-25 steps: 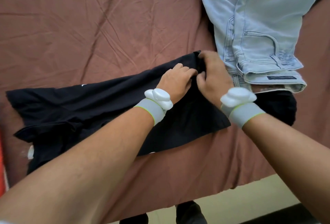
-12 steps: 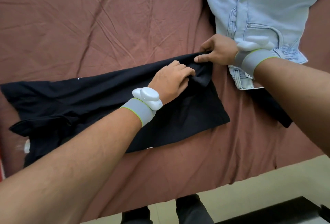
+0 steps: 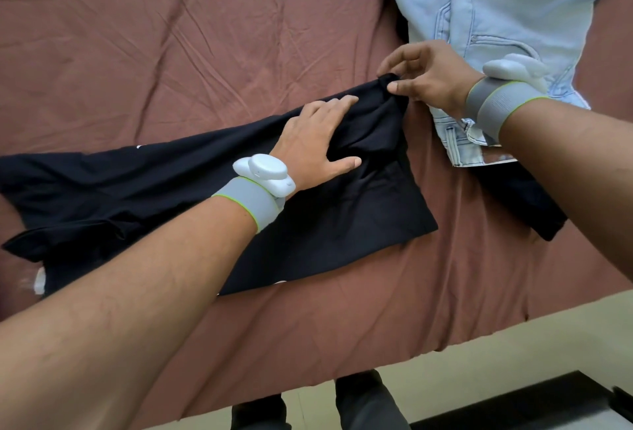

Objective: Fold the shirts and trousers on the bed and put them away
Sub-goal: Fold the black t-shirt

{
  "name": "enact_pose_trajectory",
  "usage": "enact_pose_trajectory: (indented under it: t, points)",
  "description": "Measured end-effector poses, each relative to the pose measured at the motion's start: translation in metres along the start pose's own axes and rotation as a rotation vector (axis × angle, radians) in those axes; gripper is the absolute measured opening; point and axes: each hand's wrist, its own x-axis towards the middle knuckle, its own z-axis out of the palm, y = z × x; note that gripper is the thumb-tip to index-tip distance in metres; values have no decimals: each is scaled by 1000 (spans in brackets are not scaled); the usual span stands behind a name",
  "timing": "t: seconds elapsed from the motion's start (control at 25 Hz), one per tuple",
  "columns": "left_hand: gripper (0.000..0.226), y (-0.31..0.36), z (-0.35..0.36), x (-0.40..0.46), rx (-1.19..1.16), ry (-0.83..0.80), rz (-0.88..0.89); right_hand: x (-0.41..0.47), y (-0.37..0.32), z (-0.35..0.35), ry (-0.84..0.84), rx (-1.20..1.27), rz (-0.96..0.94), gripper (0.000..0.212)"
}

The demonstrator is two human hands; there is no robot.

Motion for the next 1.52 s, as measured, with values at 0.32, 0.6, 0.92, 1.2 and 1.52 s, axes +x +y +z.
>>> enact_pose_trajectory:
  t: [0.32,0.6,0.92,1.2,1.52]
  points:
    - [67,6,22,-25,88,15,83,-20,-5,42,243,-721,-491,16]
    - [52,-72,-25,-128,206,150,-114,-59,19,103,142,-1323,-581,29]
    - [15,-87,-37,-160,261,204,34,-78,16,85,-2,-1257,-727,25]
    - [68,-135,-112,-261,68,289,-183,-102,-43,207,-126,-902,-694,39]
    - [23,-212,-134,-320,-28,240,-317,-63,-115,358,-101,-544,-210,45]
